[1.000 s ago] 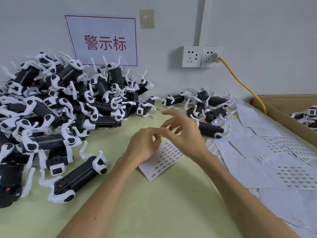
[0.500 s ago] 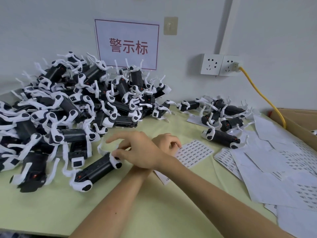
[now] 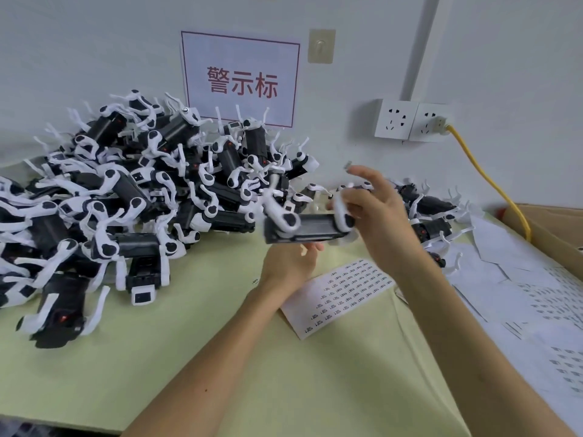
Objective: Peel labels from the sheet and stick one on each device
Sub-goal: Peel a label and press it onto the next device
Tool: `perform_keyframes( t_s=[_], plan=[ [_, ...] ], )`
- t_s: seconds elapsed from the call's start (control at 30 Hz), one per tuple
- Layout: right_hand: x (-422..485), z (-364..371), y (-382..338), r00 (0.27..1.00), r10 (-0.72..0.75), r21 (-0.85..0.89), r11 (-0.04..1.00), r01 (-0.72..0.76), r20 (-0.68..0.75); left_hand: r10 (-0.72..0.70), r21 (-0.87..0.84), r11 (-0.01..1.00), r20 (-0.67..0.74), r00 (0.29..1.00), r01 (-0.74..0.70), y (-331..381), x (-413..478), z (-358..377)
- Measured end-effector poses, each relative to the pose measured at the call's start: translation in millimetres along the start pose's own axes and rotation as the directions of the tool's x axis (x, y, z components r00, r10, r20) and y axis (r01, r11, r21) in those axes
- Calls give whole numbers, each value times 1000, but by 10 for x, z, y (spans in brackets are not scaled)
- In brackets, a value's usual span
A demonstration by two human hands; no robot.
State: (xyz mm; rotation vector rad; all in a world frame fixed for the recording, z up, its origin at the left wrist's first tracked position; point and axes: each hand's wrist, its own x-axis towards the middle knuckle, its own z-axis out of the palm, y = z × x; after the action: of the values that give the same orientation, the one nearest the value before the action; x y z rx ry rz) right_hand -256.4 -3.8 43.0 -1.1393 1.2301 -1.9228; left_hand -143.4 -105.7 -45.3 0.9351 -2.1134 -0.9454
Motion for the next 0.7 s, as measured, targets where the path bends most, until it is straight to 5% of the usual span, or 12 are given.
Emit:
perform_keyframes(
  t_s=[0.1, 0.17, 0.27, 0.37, 0.53, 0.7],
  plan=[
    [-78, -379, -24, 998, 56, 62, 997, -55, -20, -3, -254, 967, -69, 998, -15, 58, 30, -95],
    [-132, -527, -18, 996, 86, -54, 995, -87, -35, -83, -516, 848, 90, 992, 118, 129, 20, -163],
    [-170, -571, 18, 996, 90, -240, 967, -85, 9, -71, -463, 844, 404, 912, 271, 218, -17, -174],
    [-182, -498, 57, 999, 40, -365, 931, -31, 20, -8, -452, 836, 556, 831, 310, 230, -22, -132],
    [-219, -413, 121, 995, -104, -402, 910, 97, 5, 203, -436, 826, 822, 532, 358, 214, -111, -168],
    [-218, -308, 243, 963, -267, -607, 769, 198, -24, 203, -501, 801, 743, 638, 327, 225, -153, -84]
  ],
)
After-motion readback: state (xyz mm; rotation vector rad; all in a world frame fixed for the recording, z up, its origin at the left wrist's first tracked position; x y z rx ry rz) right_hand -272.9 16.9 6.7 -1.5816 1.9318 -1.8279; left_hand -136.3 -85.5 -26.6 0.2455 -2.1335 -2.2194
